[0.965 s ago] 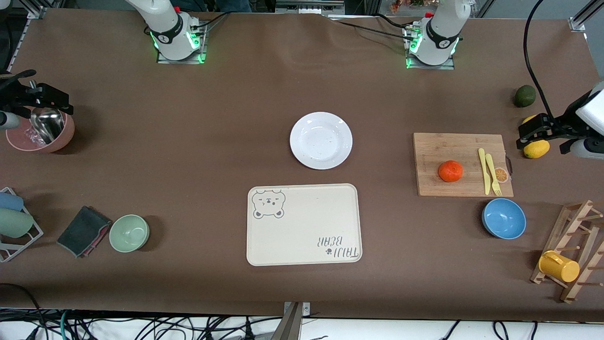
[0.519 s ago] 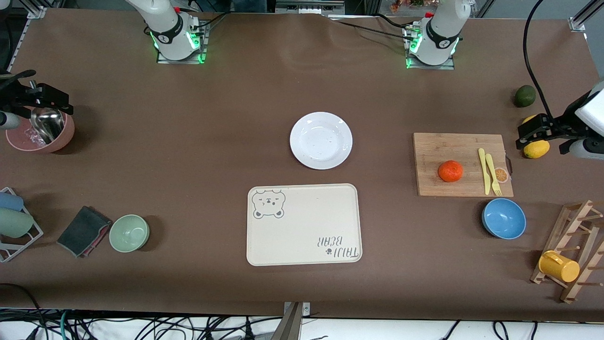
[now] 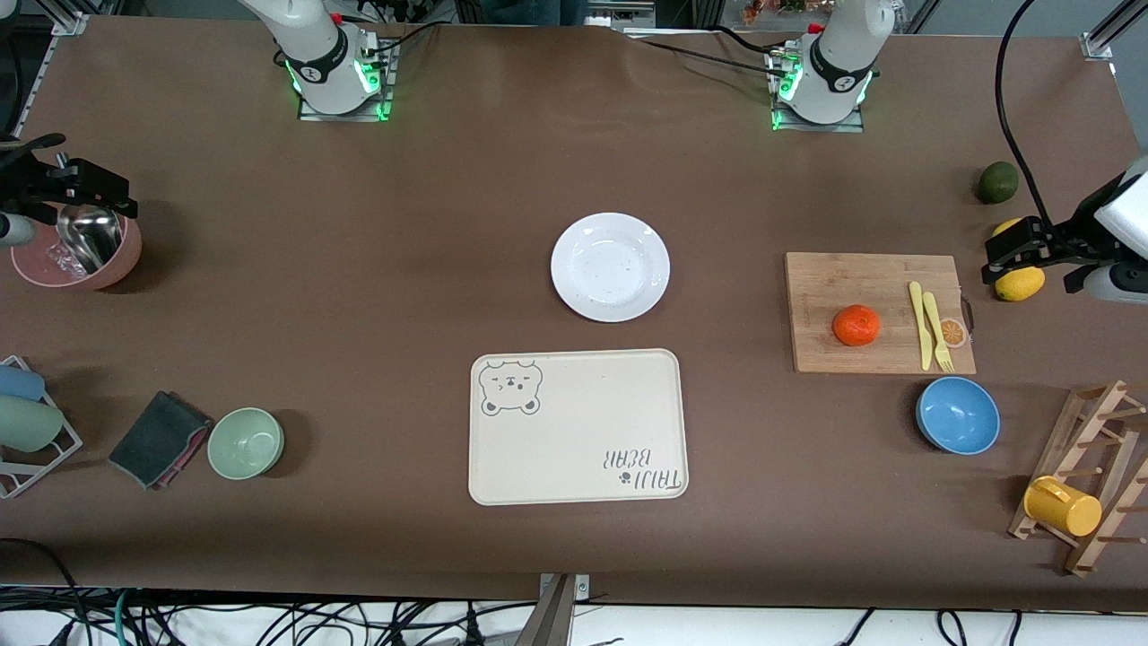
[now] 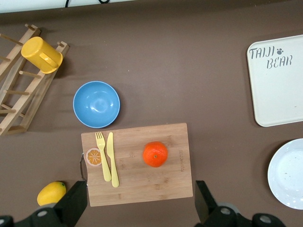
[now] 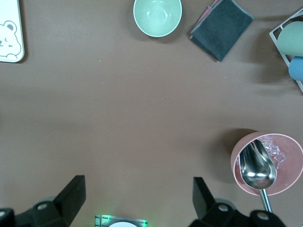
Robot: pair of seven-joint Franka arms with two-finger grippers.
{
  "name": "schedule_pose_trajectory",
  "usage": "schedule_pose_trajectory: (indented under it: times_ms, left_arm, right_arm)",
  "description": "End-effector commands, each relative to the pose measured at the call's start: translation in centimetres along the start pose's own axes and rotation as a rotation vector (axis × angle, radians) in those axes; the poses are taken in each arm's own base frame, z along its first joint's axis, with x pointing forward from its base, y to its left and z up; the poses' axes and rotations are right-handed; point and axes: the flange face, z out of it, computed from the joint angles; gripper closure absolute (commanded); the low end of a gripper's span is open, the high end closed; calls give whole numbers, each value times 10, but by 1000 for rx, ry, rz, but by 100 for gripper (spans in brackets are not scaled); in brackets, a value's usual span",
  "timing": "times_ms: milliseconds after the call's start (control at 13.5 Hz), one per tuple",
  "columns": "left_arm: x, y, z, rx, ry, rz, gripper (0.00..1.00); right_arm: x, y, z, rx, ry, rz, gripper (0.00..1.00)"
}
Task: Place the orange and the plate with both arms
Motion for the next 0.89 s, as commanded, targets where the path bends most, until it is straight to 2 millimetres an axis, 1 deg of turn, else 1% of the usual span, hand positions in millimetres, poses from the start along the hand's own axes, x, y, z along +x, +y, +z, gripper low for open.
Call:
schedule_pose_trajectory:
  times_ms: [0,148,371,445,742,816]
  left_arm:
    - [2,-1,-5,-4,-1,17,0]
    - [2,0,-4,-4,-2,18,0]
    - [1,-4,-1,-9,-8,15,0]
    - [1,3,2,-3,-19,23,0]
    - [1,6,8,-4,-32,29,0]
    - [4,11,17,-5,-50,39,0]
  right_arm:
    - [-1,1,-5,17,3,7,0]
    - [-1,1,-5,17,3,7,0]
    - [-1,1,-5,17,1,7,0]
    - [-1,1,-5,17,0,7,0]
    - [-1,1,-4,17,-2,7,0]
    - [-2,0,-4,20,-5,5,0]
